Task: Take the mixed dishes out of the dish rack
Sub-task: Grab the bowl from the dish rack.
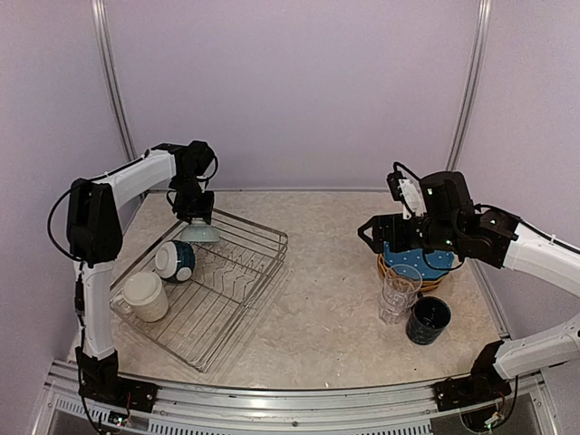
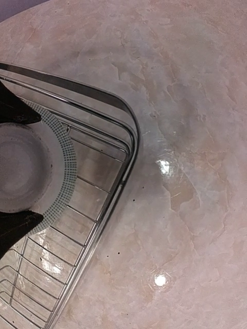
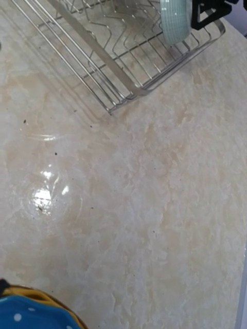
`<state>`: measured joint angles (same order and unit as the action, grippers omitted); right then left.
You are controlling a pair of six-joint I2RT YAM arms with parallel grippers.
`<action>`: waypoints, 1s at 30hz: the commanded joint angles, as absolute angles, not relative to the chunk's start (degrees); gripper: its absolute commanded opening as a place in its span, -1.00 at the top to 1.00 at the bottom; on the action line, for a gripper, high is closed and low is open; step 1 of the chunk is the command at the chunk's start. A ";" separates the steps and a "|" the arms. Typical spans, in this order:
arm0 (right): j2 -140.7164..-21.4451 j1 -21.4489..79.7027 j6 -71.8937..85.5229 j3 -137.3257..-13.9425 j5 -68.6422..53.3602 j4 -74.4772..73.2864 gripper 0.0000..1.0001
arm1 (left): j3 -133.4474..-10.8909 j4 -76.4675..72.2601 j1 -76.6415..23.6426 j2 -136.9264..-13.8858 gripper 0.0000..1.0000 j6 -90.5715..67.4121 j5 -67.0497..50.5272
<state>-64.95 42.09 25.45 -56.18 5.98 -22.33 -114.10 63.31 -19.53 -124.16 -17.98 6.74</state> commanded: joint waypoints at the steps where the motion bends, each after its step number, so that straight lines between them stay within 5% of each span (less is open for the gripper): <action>1: -64.52 41.81 28.01 -55.04 0.45 -20.14 -0.86 | -110.98 64.33 -20.15 -122.13 0.24 -19.07 4.60; 9: -66.67 41.82 26.81 -56.30 -4.52 -21.93 -0.89 | -109.66 62.44 -21.05 -119.71 0.33 -20.22 3.04; 19: -71.30 41.82 34.78 -48.30 -12.01 -0.91 -0.90 | -109.81 63.03 -21.97 -116.08 0.36 -21.27 0.91; 30: -78.04 42.09 37.53 -52.95 -15.87 4.37 -0.92 | -106.71 60.83 -21.95 -109.74 0.41 -21.86 -2.21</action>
